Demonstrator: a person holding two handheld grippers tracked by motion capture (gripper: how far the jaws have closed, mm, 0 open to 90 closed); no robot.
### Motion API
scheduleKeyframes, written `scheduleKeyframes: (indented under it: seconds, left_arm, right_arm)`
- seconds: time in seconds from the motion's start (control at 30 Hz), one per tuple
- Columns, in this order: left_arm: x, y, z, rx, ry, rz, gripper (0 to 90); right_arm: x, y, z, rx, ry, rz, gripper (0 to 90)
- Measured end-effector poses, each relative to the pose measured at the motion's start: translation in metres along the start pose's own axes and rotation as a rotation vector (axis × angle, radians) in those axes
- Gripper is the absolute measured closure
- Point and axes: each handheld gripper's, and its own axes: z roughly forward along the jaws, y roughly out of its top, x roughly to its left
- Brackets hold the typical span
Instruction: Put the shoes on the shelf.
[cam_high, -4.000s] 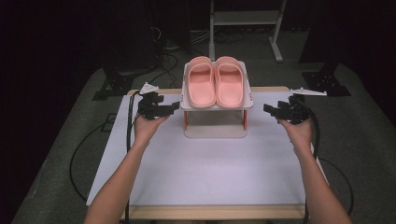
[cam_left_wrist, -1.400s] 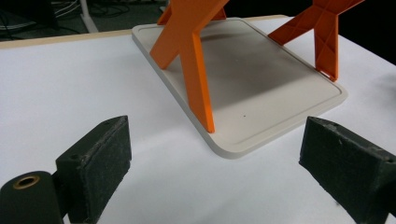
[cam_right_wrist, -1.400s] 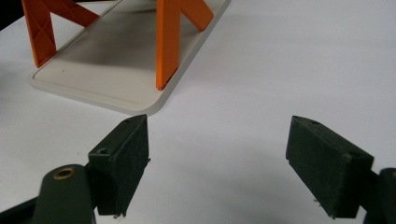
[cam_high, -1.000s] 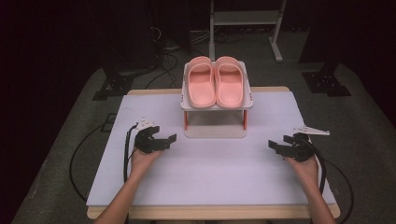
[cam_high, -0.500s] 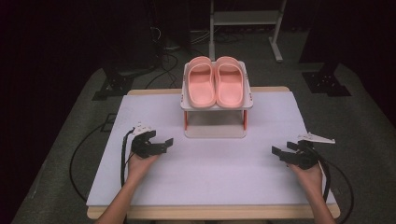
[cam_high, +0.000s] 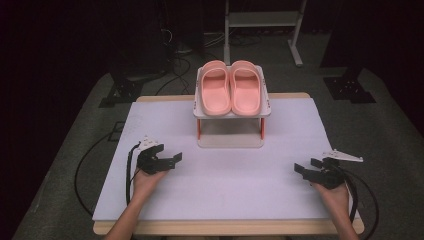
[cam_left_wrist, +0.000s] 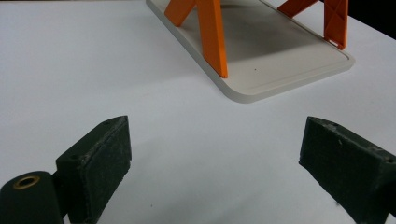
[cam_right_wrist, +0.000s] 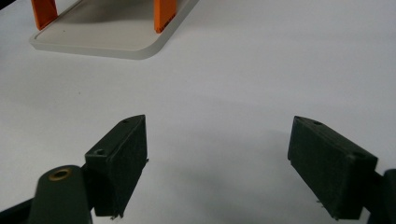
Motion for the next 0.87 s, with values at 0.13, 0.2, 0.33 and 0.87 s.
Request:
scheduleKeyframes:
  seconds: [0.13, 0.2, 0.33, 0.87]
  left_arm:
    - [-0.001, -0.003, -0.003, 0.004, 0.002, 0.005, 8.5]
    - [-0.002, -0.005, -0.005, -0.004, 0.002, 0.005, 8.5]
    - [-0.002, -0.009, -0.009, -0.002, 0.002, 0.009, 8.5]
    - [-0.010, -0.032, -0.034, -0.044, 0.014, 0.008, 8.5]
  right_arm:
    - [0.000, -0.005, -0.003, -0.010, 0.000, -0.001, 19.3]
    - [0.001, -0.007, -0.005, -0.012, -0.003, -0.001, 19.3]
    - [0.003, -0.011, -0.009, -0.024, -0.001, -0.001, 19.3]
    - [0.012, -0.026, -0.039, -0.101, -0.001, -0.005, 18.5]
